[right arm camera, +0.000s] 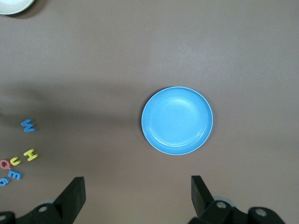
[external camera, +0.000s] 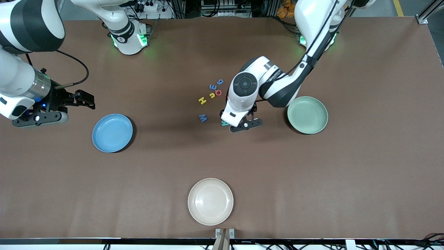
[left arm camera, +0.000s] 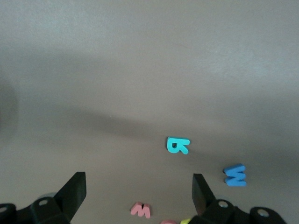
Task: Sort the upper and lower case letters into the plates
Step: 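Move the left gripper to the teal R while the right gripper moves out, then lower the left gripper and grasp the teal foam R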
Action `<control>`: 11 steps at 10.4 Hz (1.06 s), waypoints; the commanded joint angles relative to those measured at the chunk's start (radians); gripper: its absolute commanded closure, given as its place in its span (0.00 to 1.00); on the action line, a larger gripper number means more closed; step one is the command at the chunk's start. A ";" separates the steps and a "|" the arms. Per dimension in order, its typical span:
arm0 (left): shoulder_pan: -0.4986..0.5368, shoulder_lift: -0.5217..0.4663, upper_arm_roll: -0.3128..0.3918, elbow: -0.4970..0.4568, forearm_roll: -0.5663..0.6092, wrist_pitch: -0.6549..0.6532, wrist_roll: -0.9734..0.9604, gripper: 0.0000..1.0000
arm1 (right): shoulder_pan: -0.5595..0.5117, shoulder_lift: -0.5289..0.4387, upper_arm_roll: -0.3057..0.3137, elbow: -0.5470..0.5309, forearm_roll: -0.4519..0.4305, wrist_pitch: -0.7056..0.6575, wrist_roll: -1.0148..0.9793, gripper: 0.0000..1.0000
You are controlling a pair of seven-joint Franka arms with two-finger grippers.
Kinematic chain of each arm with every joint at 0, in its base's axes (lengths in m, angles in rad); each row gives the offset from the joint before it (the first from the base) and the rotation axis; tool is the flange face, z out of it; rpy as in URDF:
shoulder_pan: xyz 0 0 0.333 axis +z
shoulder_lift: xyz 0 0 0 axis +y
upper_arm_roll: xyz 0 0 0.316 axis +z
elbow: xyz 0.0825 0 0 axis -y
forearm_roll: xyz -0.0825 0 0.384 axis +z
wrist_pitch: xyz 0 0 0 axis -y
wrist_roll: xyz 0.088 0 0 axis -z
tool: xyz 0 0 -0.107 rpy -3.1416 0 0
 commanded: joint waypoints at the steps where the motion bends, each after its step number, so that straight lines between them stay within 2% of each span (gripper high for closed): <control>1: -0.036 0.031 0.000 0.020 0.106 0.035 -0.048 0.00 | -0.006 0.004 0.004 -0.001 0.016 0.004 0.000 0.00; 5: -0.108 0.101 0.000 0.023 0.309 0.141 -0.192 0.00 | -0.005 0.001 0.004 -0.022 0.016 -0.005 0.002 0.00; 7: -0.112 0.129 0.000 0.022 0.312 0.181 -0.210 0.00 | 0.000 0.001 0.003 -0.030 0.016 -0.005 0.002 0.00; 11: -0.106 0.199 0.000 0.017 0.306 0.357 -0.232 0.00 | -0.003 0.000 -0.004 -0.025 0.016 0.007 0.002 0.00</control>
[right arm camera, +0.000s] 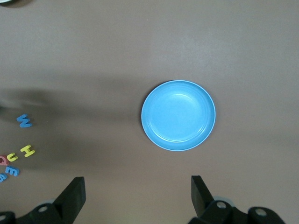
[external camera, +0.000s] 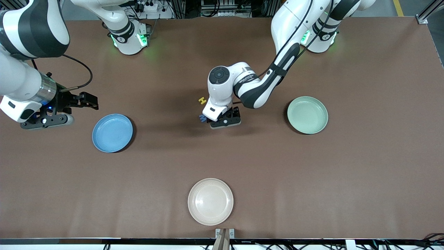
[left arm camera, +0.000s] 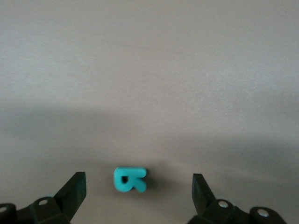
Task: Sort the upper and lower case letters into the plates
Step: 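Lower the left gripper and grasp the teal foam R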
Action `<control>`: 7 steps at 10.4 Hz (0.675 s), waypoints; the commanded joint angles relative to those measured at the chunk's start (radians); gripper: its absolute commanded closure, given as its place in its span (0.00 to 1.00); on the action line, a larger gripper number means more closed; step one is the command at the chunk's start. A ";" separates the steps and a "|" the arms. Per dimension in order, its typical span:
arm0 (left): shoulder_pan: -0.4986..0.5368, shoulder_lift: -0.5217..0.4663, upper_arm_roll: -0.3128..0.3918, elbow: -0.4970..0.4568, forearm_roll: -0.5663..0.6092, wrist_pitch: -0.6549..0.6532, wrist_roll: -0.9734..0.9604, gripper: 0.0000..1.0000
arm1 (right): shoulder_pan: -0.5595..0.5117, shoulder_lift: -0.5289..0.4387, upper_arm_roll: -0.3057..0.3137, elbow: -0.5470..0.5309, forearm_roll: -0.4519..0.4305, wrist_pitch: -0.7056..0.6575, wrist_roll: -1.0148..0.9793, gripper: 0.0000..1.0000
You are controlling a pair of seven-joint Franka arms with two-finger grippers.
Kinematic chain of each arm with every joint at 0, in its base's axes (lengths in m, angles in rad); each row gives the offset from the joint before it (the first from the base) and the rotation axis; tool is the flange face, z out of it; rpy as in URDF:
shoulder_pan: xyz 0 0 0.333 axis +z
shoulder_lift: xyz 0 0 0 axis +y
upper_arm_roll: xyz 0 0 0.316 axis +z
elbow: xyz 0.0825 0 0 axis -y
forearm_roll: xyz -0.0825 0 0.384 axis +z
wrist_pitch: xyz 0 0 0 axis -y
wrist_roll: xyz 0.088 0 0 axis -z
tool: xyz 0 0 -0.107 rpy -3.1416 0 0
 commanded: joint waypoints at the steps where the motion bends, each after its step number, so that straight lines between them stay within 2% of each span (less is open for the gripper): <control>1: 0.002 0.043 -0.003 0.007 0.023 0.047 -0.031 0.00 | -0.003 -0.002 -0.021 0.006 0.021 0.018 0.002 0.00; 4: 0.014 0.035 -0.003 -0.048 0.020 0.047 -0.037 0.00 | -0.005 0.012 -0.025 0.003 0.028 0.060 0.003 0.00; 7: 0.023 0.035 -0.003 -0.059 0.019 0.047 -0.046 0.00 | -0.005 0.015 -0.029 0.002 0.028 0.061 0.002 0.00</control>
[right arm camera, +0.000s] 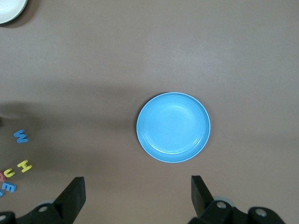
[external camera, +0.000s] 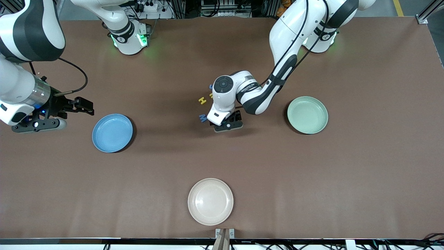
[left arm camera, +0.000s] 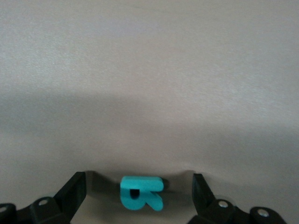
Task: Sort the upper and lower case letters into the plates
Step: 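Lower the left gripper and grasp the teal foam R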
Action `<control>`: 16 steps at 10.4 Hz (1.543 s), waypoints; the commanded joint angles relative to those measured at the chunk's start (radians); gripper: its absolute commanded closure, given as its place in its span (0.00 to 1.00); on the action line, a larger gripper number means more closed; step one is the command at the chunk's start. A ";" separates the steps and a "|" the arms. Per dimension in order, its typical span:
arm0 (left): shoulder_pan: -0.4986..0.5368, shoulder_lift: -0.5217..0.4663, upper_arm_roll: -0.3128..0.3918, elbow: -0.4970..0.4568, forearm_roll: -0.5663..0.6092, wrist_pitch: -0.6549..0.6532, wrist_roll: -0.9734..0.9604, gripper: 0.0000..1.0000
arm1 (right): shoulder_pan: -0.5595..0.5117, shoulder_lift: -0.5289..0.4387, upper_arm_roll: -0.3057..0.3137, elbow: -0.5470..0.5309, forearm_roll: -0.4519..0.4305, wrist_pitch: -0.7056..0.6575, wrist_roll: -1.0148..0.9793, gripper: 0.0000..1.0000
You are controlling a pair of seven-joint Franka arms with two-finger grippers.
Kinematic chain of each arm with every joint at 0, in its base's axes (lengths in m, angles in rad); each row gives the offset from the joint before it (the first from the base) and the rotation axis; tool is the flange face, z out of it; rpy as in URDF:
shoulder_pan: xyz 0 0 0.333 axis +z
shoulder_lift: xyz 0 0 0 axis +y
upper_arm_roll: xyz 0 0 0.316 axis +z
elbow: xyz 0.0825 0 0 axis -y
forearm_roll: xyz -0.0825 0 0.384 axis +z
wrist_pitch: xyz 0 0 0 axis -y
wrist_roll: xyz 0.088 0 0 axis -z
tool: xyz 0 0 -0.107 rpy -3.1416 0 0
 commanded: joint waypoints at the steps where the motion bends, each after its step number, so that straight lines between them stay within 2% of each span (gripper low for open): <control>1: 0.006 -0.013 -0.004 -0.023 0.019 0.013 -0.035 0.00 | -0.004 0.005 -0.003 0.002 0.021 0.005 0.001 0.00; 6: 0.004 -0.014 -0.004 -0.020 -0.044 0.013 -0.055 0.04 | -0.002 0.017 -0.002 -0.001 0.021 0.004 0.001 0.00; 9: 0.004 -0.014 -0.004 -0.017 -0.049 0.010 -0.075 0.32 | -0.001 0.031 -0.002 -0.002 0.021 0.004 0.001 0.00; 11: 0.003 -0.014 -0.006 -0.016 -0.050 0.005 -0.079 0.40 | 0.002 0.032 0.000 -0.004 0.021 -0.001 0.003 0.00; 12: 0.003 -0.014 -0.006 -0.014 -0.073 0.004 -0.081 0.40 | 0.005 0.032 0.000 -0.005 0.021 -0.001 0.001 0.00; 16: -0.001 -0.013 -0.006 -0.013 -0.080 0.004 -0.081 0.51 | 0.050 0.032 0.001 -0.042 0.019 0.011 0.068 0.00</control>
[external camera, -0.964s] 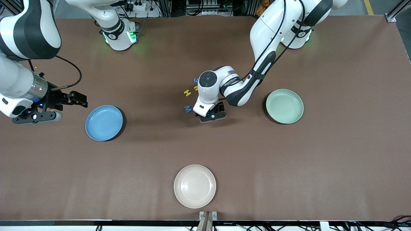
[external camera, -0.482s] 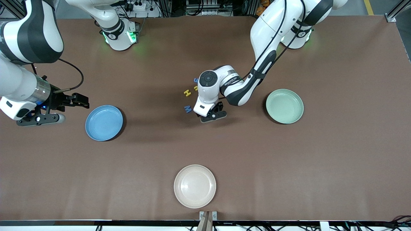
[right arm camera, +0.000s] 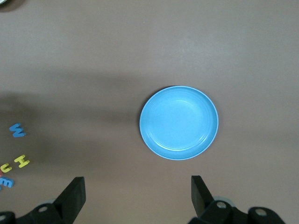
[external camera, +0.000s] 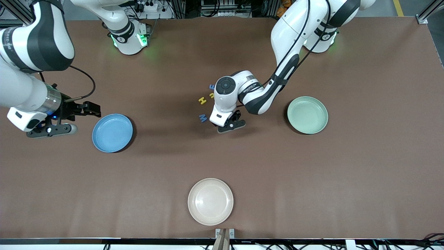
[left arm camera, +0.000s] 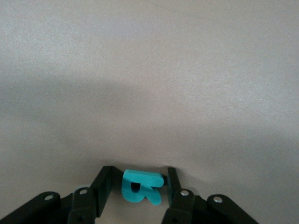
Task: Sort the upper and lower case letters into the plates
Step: 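Carry the R to the green plate while the right gripper reaches letters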
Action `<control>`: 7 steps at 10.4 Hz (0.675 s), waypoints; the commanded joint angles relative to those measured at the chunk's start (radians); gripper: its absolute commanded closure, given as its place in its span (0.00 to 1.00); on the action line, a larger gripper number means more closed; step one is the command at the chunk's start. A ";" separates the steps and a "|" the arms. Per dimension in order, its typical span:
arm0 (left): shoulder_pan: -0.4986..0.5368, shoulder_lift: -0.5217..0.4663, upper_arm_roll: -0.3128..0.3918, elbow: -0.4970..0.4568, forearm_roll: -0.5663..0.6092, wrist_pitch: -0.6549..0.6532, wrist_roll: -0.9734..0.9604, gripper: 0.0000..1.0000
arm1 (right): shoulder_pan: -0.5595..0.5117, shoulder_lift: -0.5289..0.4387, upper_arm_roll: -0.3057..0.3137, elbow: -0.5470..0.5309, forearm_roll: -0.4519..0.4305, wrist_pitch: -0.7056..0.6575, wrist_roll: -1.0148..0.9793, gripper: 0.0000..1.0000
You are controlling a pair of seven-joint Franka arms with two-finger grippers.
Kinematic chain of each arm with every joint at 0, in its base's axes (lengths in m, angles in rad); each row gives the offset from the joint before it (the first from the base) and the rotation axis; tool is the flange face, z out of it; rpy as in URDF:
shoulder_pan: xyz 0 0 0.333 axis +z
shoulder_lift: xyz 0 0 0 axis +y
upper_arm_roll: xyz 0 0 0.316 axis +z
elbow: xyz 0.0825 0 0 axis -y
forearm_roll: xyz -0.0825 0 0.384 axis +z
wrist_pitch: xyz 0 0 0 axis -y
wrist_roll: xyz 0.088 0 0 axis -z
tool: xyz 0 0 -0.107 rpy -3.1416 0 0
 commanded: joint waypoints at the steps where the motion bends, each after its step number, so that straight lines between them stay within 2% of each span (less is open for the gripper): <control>1: -0.004 0.001 -0.003 -0.008 -0.024 0.008 -0.018 0.53 | 0.037 -0.004 0.002 -0.052 0.018 0.045 0.058 0.00; 3: -0.003 0.001 -0.003 -0.008 -0.024 0.008 -0.018 0.73 | 0.075 -0.013 0.002 -0.106 0.017 0.100 0.077 0.00; 7: -0.001 -0.003 -0.003 -0.008 -0.019 -0.006 -0.003 0.82 | 0.104 -0.011 0.002 -0.155 0.017 0.146 0.101 0.00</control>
